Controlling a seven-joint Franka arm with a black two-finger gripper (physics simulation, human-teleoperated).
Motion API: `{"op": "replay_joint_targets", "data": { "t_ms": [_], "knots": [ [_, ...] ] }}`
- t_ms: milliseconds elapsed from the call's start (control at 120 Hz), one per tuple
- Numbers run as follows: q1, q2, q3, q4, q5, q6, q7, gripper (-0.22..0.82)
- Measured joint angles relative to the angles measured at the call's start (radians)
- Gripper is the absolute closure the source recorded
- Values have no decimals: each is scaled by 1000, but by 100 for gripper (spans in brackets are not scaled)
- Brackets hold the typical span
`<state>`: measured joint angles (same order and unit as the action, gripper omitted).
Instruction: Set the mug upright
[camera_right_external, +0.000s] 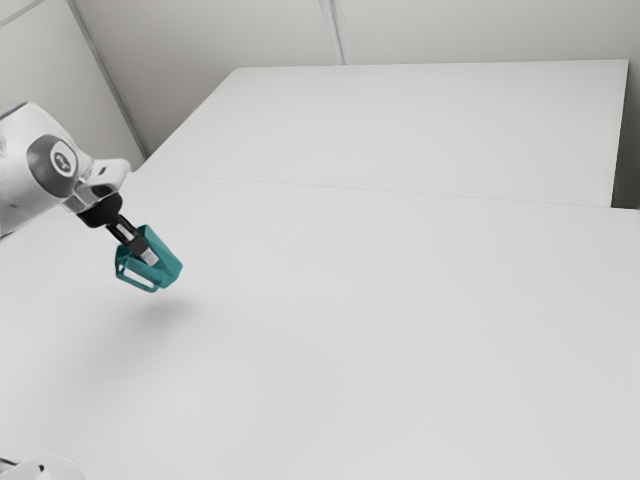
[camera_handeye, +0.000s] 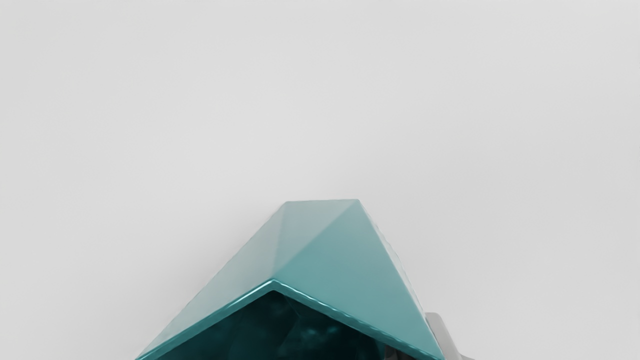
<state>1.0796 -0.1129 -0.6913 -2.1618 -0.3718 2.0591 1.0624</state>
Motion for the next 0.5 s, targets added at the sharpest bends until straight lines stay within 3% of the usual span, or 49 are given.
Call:
{"op": "replay_joint_targets", "data": {
  "t_ms": [242,500],
  "knots": [
    [1,-72,-156,-34,5,34,-151,79],
    [-1,-119,-239,-75,2,70,-272,79]
  ]
}}
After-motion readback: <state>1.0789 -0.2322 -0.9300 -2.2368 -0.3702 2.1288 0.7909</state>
